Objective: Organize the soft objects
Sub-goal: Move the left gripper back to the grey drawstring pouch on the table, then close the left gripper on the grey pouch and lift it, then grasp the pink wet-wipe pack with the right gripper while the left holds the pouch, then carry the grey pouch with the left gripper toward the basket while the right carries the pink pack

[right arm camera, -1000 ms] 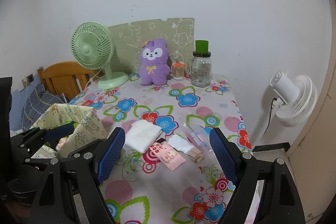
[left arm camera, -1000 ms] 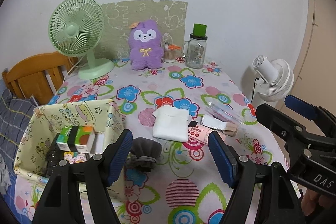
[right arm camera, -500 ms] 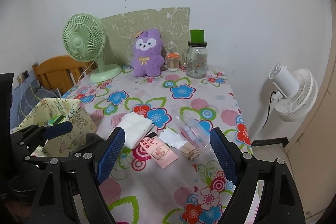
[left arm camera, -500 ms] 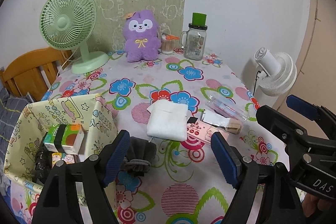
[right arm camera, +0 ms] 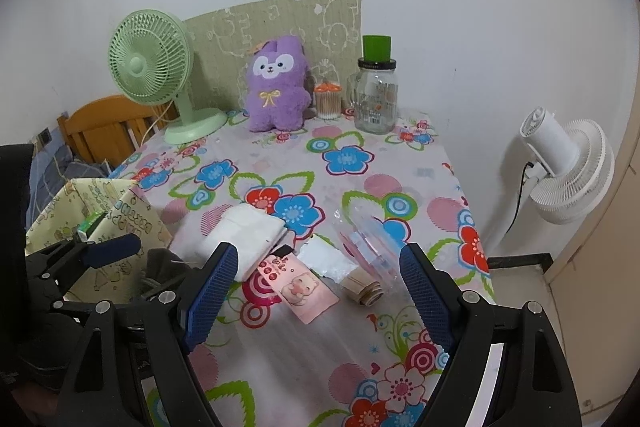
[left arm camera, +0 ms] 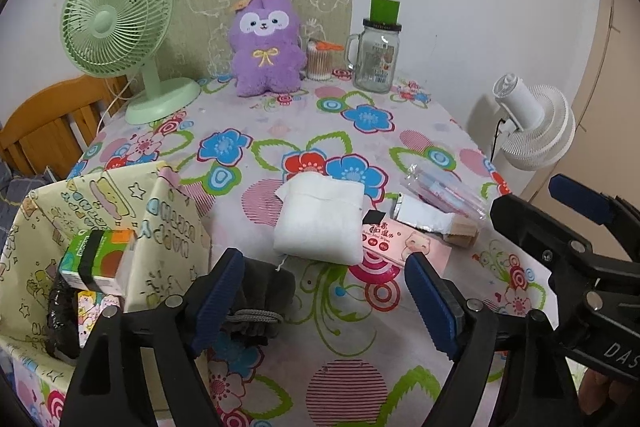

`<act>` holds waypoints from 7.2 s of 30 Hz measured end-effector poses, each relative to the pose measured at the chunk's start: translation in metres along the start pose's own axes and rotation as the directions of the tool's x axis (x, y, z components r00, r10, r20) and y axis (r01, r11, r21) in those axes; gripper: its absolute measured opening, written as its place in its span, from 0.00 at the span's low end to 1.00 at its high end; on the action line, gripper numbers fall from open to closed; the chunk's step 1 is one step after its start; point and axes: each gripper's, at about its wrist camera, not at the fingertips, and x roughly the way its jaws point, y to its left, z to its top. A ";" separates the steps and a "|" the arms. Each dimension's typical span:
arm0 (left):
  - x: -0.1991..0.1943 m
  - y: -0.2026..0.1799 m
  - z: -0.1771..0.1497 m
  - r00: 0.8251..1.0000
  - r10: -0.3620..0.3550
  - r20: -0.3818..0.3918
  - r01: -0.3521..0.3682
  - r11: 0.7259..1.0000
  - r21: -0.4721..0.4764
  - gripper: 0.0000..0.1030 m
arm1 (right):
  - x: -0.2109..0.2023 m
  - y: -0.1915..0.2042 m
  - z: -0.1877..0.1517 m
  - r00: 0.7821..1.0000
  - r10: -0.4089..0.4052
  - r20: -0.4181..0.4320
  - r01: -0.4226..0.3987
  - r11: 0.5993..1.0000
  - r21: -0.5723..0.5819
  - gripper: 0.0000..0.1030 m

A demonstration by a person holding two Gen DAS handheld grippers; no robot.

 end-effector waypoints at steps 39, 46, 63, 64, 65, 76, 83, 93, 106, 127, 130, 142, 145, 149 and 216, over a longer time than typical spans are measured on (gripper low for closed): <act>0.046 -0.026 -0.015 0.979 0.183 -0.089 -0.184 0.983 0.002 0.97 | 0.048 -0.021 -0.010 0.997 -0.003 -0.079 0.006 0.999 0.038 0.83; 0.034 -0.028 -0.016 0.968 0.246 -0.051 -0.246 0.969 -0.010 1.00 | 0.047 -0.018 -0.009 0.997 0.013 -0.073 -0.010 0.999 0.037 0.83; 0.060 -0.028 -0.024 0.924 0.352 -0.147 -0.359 0.933 -0.024 1.00 | 0.048 -0.023 -0.013 0.997 0.010 -0.081 -0.006 0.999 0.049 0.83; 0.061 -0.029 -0.024 0.919 0.363 -0.151 -0.369 0.929 -0.013 0.99 | 0.048 -0.023 -0.013 0.997 0.010 -0.081 -0.007 0.999 0.048 0.83; 0.060 -0.028 -0.025 0.915 0.375 -0.152 -0.380 0.925 -0.005 0.99 | 0.049 -0.023 -0.013 0.997 0.011 -0.081 -0.007 0.999 0.047 0.83; 0.067 -0.021 -0.030 0.880 0.450 -0.151 -0.456 0.890 -0.005 0.95 | 0.054 -0.025 -0.014 0.996 0.024 -0.086 -0.019 0.998 0.059 0.83; 0.065 -0.021 -0.029 0.890 0.436 -0.133 -0.441 0.898 -0.006 0.50 | 0.053 -0.031 -0.016 0.996 0.018 -0.084 -0.012 0.997 0.070 0.83; 0.060 -0.019 -0.028 0.940 0.305 -0.153 -0.311 0.950 -0.017 0.33 | 0.055 -0.028 -0.014 0.996 0.016 -0.082 -0.011 0.998 0.060 0.83; 0.051 -0.018 -0.025 0.976 0.160 -0.147 -0.171 0.983 -0.069 0.30 | 0.064 -0.035 -0.013 0.995 -0.016 -0.094 0.021 0.999 0.049 0.83; 0.046 -0.014 -0.028 0.980 0.126 -0.153 -0.141 0.986 -0.088 0.30 | 0.094 -0.030 -0.026 0.983 -0.011 -0.185 0.010 1.000 -0.010 0.83; 0.045 -0.013 -0.028 0.980 0.123 -0.155 -0.138 0.986 -0.091 0.30 | 0.090 -0.023 -0.029 0.981 0.005 -0.195 -0.013 0.999 -0.042 0.83; 0.043 -0.011 -0.031 0.980 0.118 -0.158 -0.135 0.985 -0.104 0.30 | 0.106 -0.007 -0.039 0.961 0.082 -0.263 -0.113 0.988 -0.106 0.82; 0.042 -0.011 -0.031 0.981 0.114 -0.159 -0.131 0.986 -0.104 0.30 | 0.108 -0.009 -0.036 0.963 0.081 -0.256 -0.111 0.988 -0.108 0.72; 0.041 -0.010 -0.031 0.981 0.115 -0.158 -0.133 0.985 -0.110 0.30 | 0.107 -0.011 -0.035 0.964 0.089 -0.250 -0.117 0.988 -0.100 0.54; -0.070 0.043 -0.017 0.993 0.100 0.067 -0.085 0.976 -0.201 0.31 | -0.018 0.060 0.009 0.994 0.104 -0.039 -0.110 0.979 -0.171 0.44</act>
